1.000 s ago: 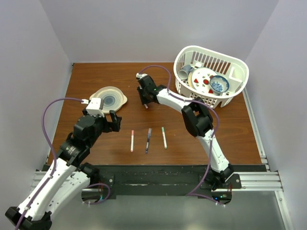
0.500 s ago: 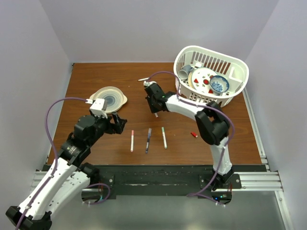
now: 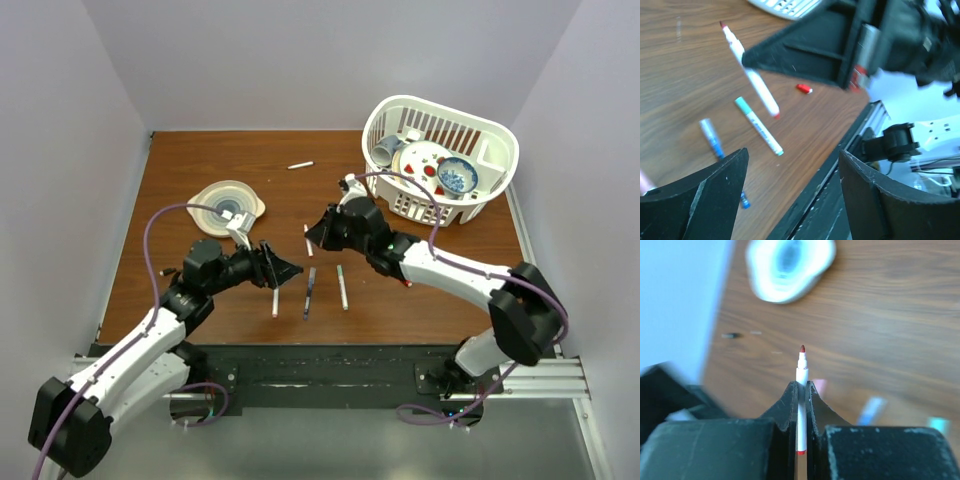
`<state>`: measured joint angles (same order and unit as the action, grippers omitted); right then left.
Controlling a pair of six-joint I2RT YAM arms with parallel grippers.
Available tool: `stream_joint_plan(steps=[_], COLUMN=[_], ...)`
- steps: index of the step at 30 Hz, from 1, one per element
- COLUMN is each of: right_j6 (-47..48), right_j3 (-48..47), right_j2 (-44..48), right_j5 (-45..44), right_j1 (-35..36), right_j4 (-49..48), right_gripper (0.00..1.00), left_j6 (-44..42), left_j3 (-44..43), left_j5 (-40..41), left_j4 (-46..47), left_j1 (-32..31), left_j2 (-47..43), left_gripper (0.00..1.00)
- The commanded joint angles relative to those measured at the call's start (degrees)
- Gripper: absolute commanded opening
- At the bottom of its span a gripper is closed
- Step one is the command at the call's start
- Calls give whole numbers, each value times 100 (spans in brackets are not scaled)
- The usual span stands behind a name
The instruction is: Insert the pens into the pen caps
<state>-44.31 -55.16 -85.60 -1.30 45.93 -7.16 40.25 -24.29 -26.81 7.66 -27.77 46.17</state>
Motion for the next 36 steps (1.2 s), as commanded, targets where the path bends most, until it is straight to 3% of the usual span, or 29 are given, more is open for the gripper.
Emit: stream_joint_plan(steps=[1,21,26,31,34,35,36], right_j6=[-710,-728,-780,-754,-754,-754,-754], right_j3=[268,936,998,1156,1253,1262,1253], right_j2=[588,1283,1292,1467,1564,1573,1582], right_j5=[-511,-881,-828,-872,-915,-916,-907], right_j1=[555,917,970,1032,1067,1067,1076], right_j4=[-1559,-2079,-2132,-2106,-2114,-2106,-2097], right_gripper=[0,0,0,0,0,0,0], left_j6=[317,835,897,914,906,914,923], left_j3=[-75,-49,-40,-58,-75,-84,-76], left_j5=[-369,-351,-457,-457,-474,-501,-544], left_j4=[1088,1959,2178,2213,2213,2231,2240], left_j1=[0,0,0,0,0,0,0], left_j2=[190,269,401,349,357,375,392], left_gripper=[77,62,49,43,26,14,8])
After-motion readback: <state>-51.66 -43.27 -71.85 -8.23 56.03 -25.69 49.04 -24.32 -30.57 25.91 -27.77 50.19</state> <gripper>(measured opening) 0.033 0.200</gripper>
